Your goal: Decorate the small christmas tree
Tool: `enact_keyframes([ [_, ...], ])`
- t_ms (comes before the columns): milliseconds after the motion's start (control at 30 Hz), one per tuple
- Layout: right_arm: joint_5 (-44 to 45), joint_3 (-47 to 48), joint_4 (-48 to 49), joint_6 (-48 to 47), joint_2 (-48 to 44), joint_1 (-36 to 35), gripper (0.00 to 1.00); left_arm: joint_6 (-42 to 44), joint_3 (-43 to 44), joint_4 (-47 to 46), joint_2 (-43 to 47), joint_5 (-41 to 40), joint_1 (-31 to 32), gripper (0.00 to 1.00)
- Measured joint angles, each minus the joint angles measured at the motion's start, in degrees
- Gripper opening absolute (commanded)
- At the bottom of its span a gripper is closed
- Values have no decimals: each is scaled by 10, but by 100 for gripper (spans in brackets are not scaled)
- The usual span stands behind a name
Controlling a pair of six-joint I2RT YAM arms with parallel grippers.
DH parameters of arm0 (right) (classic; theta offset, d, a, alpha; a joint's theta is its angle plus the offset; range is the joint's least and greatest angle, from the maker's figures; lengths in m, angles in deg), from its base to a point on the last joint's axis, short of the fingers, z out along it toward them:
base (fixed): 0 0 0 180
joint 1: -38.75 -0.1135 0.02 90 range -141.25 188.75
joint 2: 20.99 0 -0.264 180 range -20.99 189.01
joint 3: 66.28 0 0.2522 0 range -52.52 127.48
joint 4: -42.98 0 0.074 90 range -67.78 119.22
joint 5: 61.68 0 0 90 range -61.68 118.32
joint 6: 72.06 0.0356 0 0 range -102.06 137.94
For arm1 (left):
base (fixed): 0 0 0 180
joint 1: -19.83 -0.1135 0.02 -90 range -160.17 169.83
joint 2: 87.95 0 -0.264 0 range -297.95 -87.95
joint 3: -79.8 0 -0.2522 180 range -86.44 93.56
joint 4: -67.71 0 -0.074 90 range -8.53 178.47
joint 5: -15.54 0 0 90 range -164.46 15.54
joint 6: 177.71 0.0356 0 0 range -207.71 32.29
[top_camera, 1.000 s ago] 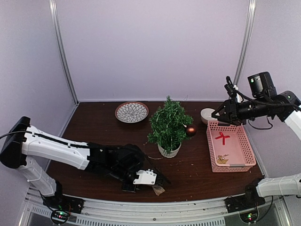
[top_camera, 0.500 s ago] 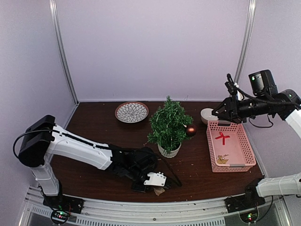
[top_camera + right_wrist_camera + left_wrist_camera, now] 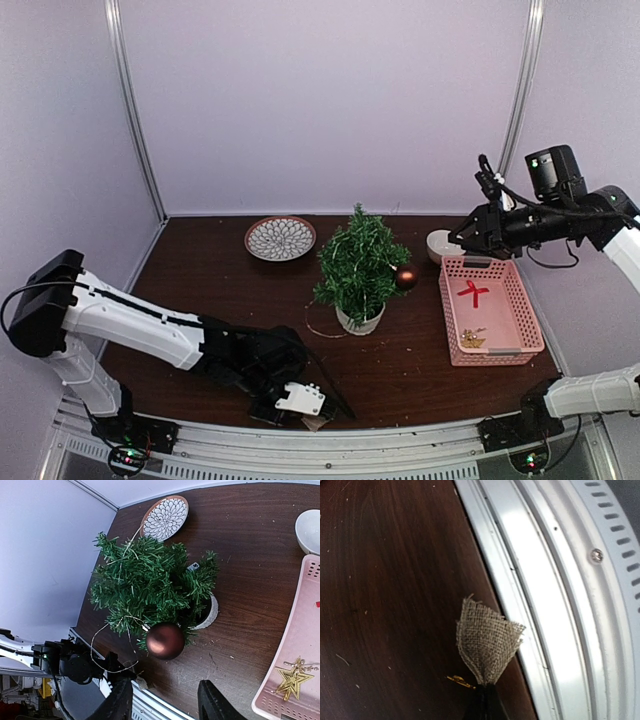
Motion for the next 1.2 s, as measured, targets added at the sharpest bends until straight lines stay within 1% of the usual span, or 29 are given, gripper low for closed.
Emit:
enact_keyframes([
  [133, -3, 2, 2, -2, 14, 3, 48, -29, -37, 21, 73, -11, 13, 0],
  [267, -11, 16, 4, -7, 36, 7, 48, -56, -43, 52, 184, -34, 13, 0],
  [367, -17, 30, 6, -15, 52, 14, 48, -63, -12, 88, 244, -49, 14, 0],
  [467, -24, 40, 13, -17, 63, 24, 48, -57, 51, 118, 263, -65, 14, 0],
  [567, -32, 47, 20, -17, 73, 36, 48, -50, 135, 130, 248, -70, -1, 0],
  [667, -38, 50, 32, -17, 86, 47, 48, -45, 232, 125, 200, -68, -51, 0],
  [800, -48, 59, 45, -17, 108, 60, 48, -26, 348, 99, 99, -59, -128, 0],
  [900, -53, 66, 53, -17, 121, 69, 48, 4, 365, 82, 57, -34, -169, 0],
  [1000, -60, 66, 63, -17, 128, 79, 48, 60, 367, 82, 28, -5, -198, 0],
  [1100, -66, 66, 69, -17, 133, 87, 48, 104, 386, 85, -1, 29, -210, 0],
  [1200, -71, 66, 72, -17, 137, 95, 48, 129, 408, 85, -24, 58, -212, 0],
])
